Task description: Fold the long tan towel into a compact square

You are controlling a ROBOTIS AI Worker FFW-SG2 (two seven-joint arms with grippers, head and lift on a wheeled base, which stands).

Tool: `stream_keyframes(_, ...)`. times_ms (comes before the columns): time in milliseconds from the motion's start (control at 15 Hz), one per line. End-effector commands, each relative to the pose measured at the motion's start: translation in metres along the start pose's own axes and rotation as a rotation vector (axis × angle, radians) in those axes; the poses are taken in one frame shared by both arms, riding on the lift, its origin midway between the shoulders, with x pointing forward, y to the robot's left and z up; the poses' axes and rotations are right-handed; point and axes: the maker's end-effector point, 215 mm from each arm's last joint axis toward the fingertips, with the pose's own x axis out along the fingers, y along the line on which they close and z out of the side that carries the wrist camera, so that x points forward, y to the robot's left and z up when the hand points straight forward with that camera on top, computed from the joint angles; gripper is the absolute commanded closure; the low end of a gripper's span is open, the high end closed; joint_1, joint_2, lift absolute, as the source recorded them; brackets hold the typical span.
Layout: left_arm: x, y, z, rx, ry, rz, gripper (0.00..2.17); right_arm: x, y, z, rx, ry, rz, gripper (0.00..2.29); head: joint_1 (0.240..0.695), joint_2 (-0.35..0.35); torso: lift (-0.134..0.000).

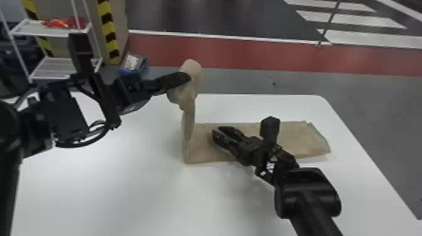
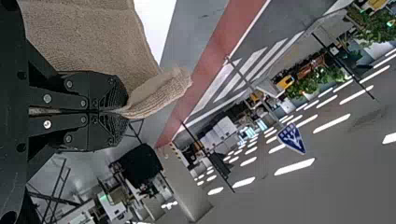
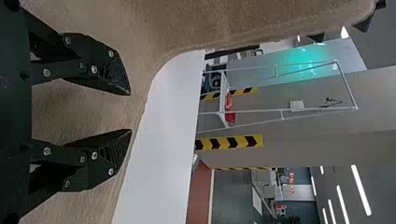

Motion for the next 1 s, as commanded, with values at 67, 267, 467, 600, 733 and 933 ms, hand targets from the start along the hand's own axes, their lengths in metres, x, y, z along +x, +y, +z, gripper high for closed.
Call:
stream_keyframes(67,-0.007,-0.017,0.014,-0.042,-0.019,-0.084,1.71,0.025,0.044,-0.008,0.011,-0.016,0.059,2.16,0.684,-0.082,-0.124)
stream_keyframes(267,-0.015,-0.017,0.027,-0.085,-0.030,-0.121,1.71,0.031,0.058,-0.012,0.006,0.007,0.087,2.16,0.680,-0.043,-0.124)
stream_keyframes(467,-0.016,-0.020,0.029,-0.085,-0.031,-0.130,1.71,0.040,0.091,-0.019,0.036,0.026,0.158,2.16,0.678,-0.018,-0.124)
stream_keyframes(600,-0.017,-0.018,0.030,-0.082,-0.031,-0.122,1.71,0.046,0.116,-0.014,0.063,0.023,0.208,2.16,0.684,0.009,-0.124)
stream_keyframes(733,-0.017,-0.015,0.029,-0.083,-0.029,-0.115,1.71,0.048,0.129,-0.006,0.049,0.005,0.217,2.16,0.686,0.028,-0.124)
stream_keyframes(933,-0.018,-0.005,0.023,-0.079,-0.020,-0.083,1.71,0.034,0.128,0.015,0.048,-0.064,0.200,1.86,0.681,0.052,-0.124)
